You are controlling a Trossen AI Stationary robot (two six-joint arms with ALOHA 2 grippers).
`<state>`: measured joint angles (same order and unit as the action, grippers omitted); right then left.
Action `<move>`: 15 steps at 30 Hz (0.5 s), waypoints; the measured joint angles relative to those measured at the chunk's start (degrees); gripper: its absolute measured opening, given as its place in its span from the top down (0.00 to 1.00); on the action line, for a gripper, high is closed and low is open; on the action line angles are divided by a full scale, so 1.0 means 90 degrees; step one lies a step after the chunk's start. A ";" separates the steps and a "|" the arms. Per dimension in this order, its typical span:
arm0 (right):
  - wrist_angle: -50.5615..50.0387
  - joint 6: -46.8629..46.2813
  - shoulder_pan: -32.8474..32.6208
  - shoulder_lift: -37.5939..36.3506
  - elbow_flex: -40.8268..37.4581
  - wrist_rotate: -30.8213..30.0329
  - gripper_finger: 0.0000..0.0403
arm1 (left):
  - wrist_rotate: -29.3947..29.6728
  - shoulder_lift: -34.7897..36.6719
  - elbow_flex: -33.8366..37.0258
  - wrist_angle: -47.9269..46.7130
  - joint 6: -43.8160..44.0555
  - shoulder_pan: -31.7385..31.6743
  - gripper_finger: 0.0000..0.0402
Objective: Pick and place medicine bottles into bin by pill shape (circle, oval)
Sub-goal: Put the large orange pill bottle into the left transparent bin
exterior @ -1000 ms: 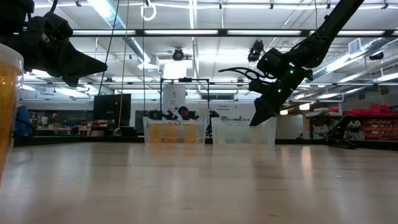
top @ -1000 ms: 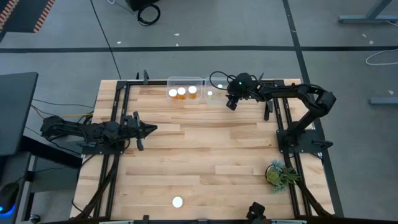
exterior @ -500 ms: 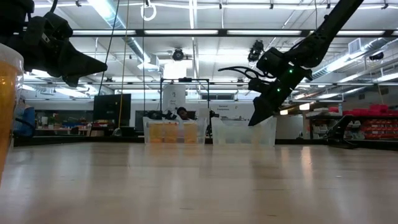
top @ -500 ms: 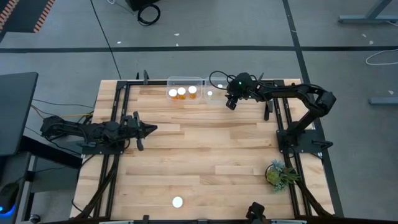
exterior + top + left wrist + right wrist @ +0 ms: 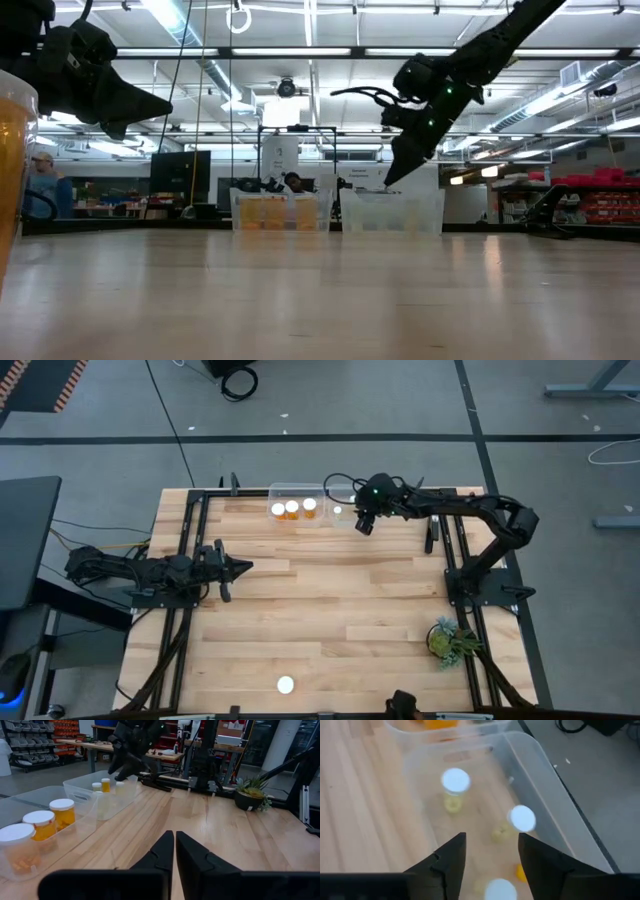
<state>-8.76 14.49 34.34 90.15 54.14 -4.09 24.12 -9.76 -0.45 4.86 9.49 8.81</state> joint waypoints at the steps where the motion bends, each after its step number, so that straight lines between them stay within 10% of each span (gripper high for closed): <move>1: -0.0047 -0.0017 -0.0068 0.0000 0.0037 -0.0006 0.51 | 0.0000 0.0002 0.0000 -0.0002 -0.0001 0.0001 0.94; 15: 0.0073 -0.0130 -0.1795 0.0000 0.0101 0.0055 0.43 | 0.0000 0.0002 0.0000 -0.0001 0.0001 -0.0001 0.91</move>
<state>-8.10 13.32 18.19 90.15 55.05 -3.60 24.12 -9.74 -0.45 4.85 9.50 8.80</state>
